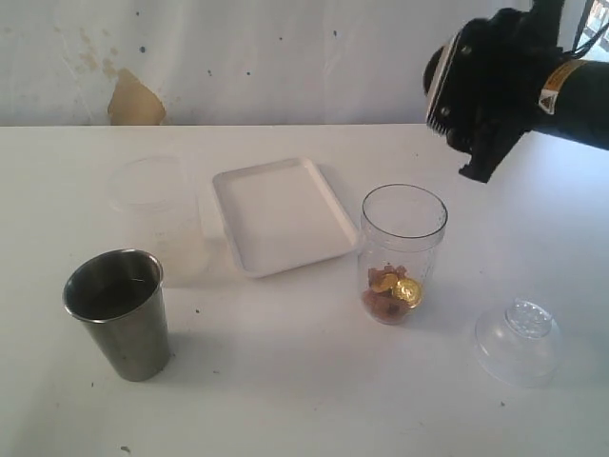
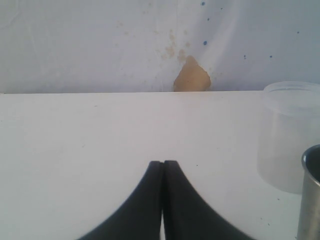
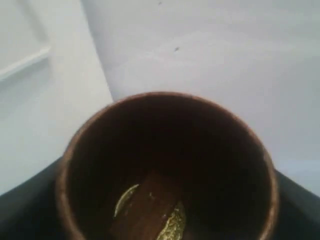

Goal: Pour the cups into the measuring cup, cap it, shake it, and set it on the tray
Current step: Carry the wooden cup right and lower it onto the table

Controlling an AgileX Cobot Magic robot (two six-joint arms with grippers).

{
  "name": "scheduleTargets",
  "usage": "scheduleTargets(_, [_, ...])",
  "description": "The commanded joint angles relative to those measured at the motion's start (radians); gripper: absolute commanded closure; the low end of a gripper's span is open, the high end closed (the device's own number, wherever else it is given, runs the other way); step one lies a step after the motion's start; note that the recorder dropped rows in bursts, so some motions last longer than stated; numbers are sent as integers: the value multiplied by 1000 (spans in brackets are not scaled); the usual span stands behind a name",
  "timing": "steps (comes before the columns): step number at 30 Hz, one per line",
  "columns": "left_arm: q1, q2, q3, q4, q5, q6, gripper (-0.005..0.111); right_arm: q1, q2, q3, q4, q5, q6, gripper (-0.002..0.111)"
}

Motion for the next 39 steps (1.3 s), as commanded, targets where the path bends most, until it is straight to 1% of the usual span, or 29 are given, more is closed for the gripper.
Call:
scheduleTargets(1, [-2, -4, 5, 4, -10, -1, 106, -65, -10, -8, -67, -230, 397, 108])
scheduleTargets(3, [-2, -4, 5, 4, -10, -1, 106, -99, -5, -8, -243, -364, 660, 108])
scheduleTargets(4, [-2, -4, 5, 4, -10, -1, 106, -129, 2, -8, -372, -492, 889, 108])
scheduleTargets(6, [-2, -4, 5, 4, -10, -1, 106, -155, 18, -13, -400, -568, 1106, 108])
scheduleTargets(8, [-2, -4, 5, 4, -10, -1, 106, -178, 30, -13, -446, -614, 1209, 108])
scheduleTargets(11, [-2, -4, 5, 4, -10, -1, 106, -223, 35, -13, -592, -702, 1239, 108])
scheduleTargets(14, [-2, -4, 5, 4, -10, -1, 106, -264, 35, -13, -642, -694, 1284, 108])
scheduleTargets(16, [-2, -4, 5, 4, -10, -1, 106, -294, 35, -13, -663, -631, 1307, 108])
scheduleTargets(20, [-2, -4, 5, 4, -10, -1, 106, -343, 39, -11, -737, -434, 1368, 108])
scheduleTargets(22, [-2, -4, 5, 4, -10, -1, 106, -358, 53, -1, -739, -385, 1371, 108])
scheduleTargets(25, [-2, -4, 5, 4, -10, -1, 106, -387, 110, 12, -737, -385, 1410, 108])
scheduleTargets(27, [-2, -4, 5, 4, -10, -1, 106, -400, 168, 22, -737, -423, 1455, 108])
scheduleTargets(29, [-2, -4, 5, 4, -10, -1, 106, -413, 234, 22, -754, -496, 1449, 108])
scheduleTargets(31, [-2, -4, 5, 4, -10, -1, 106, -414, 288, 22, -758, -507, 1447, 108])
scheduleTargets(35, [-2, -4, 5, 4, -10, -1, 106, -414, 387, 18, -721, -461, 1364, 108])
scheduleTargets(39, [-2, -4, 5, 4, -10, -1, 106, -414, 456, 11, -666, -456, 1308, 108])
